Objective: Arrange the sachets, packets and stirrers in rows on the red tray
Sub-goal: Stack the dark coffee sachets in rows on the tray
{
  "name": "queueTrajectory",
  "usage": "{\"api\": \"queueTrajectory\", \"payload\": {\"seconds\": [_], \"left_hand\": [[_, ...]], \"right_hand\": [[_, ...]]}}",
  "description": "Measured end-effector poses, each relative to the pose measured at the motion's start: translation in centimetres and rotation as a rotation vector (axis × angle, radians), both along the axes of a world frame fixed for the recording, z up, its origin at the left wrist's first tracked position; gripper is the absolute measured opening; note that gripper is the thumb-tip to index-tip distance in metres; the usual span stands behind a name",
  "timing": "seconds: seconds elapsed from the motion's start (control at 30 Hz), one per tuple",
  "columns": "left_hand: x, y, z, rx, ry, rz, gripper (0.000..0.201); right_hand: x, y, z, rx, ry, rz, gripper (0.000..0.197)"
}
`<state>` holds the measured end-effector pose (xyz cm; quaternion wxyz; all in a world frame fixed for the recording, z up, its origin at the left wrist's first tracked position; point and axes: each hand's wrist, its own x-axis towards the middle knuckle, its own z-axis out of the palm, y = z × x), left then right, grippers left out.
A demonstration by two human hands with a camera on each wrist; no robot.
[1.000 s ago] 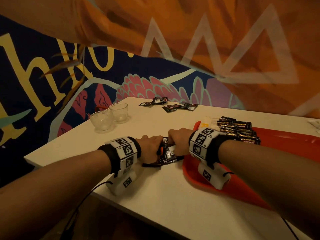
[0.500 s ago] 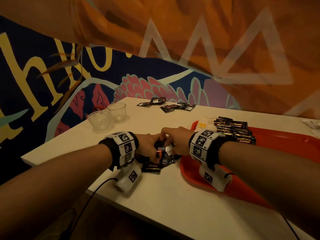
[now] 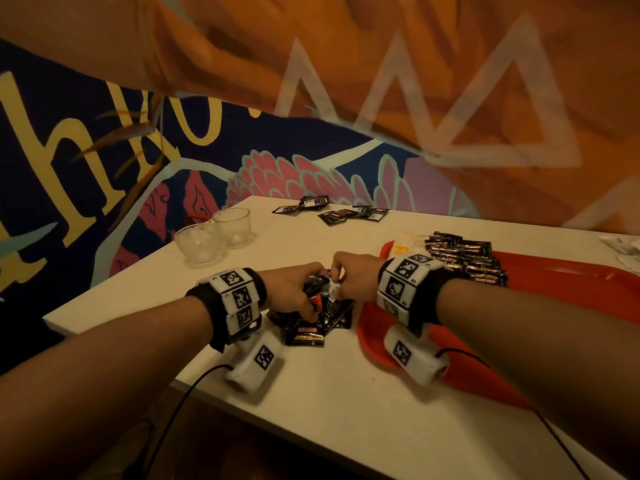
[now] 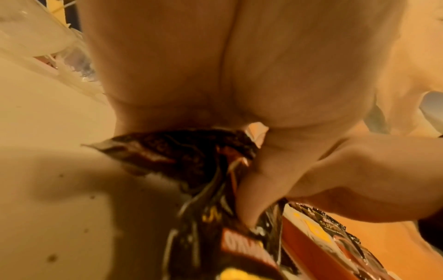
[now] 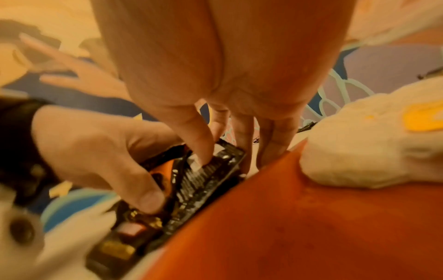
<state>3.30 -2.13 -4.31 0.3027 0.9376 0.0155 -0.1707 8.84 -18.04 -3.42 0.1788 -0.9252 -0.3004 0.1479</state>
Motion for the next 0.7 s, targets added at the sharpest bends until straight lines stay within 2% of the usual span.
{"api": "queueTrajectory", "payload": {"seconds": [0.13, 0.2, 0.33, 0.53, 0.63, 0.7], "left_hand": [[-0.4, 0.6, 0.6, -0.154, -0.165, 0.062, 0.062], [-0.4, 0.5, 1.4, -0.191, -0.253, 0.063, 0.065], [0.4, -0.8, 2.9, -0.24, -0.407, 0.042, 0.069], [2.7, -4.6, 3.7, -0.223, -0.603, 0.032, 0.095], [3.8, -7.0, 3.7, -0.232, -0.639, 0.003, 0.103], [4.3, -8.4, 4.2, -0.338, -0.642, -0.014, 0.106]], "right_hand": [[0.0, 0.3, 0.7, 0.381, 0.283, -0.11, 0.028], [-0.1, 0.3, 1.3, 0.581, 0.35, -0.149, 0.033], [-0.2, 0.2, 2.3, 0.705, 0.174, -0.158, 0.042], [1.0, -2.2, 3.5, 0.849, 0.104, -0.237, 0.04], [1.5, -4.5, 3.7, 0.891, 0.029, -0.29, 0.043], [1.8, -6.6, 3.8, 0.918, -0.006, -0.317, 0.045]]}}
